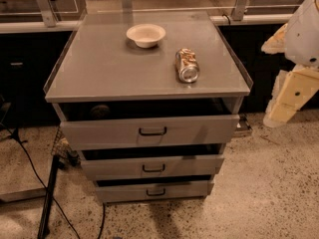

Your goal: Open middle drawer

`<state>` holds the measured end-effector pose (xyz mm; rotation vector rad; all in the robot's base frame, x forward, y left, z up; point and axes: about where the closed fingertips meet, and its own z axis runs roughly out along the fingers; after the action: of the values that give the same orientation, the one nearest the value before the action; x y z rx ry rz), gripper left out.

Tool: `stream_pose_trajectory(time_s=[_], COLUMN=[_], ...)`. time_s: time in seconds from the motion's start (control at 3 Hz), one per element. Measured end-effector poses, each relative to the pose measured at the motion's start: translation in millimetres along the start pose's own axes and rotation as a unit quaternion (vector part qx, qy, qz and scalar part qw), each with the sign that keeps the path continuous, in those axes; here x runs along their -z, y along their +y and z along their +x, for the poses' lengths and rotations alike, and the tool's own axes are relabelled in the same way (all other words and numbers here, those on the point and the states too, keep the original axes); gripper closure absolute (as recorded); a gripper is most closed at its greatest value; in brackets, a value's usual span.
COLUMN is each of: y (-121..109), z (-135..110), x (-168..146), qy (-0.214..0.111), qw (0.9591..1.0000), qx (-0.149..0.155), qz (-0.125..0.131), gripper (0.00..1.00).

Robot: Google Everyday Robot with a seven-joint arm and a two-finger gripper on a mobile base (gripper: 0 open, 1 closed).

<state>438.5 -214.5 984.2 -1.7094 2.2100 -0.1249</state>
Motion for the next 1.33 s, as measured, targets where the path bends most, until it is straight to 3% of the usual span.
stream_pose_trajectory(time_s=[0.33,0.67,1.0,1.33], y=[7,22,58,91], z=[4,12,11,14], x=[-15,-55,-135,-204], qy=[-0.014,-0.04,-0.078,-0.093], qw=[0.9998,0.9985,0.9946,0.989], qx=[-0.012,-0.036,-0.06,-0.084], qz=[-0.003,-0.009,-0.034,-0.078], gripper=[0.39,0.62,0.93,1.0])
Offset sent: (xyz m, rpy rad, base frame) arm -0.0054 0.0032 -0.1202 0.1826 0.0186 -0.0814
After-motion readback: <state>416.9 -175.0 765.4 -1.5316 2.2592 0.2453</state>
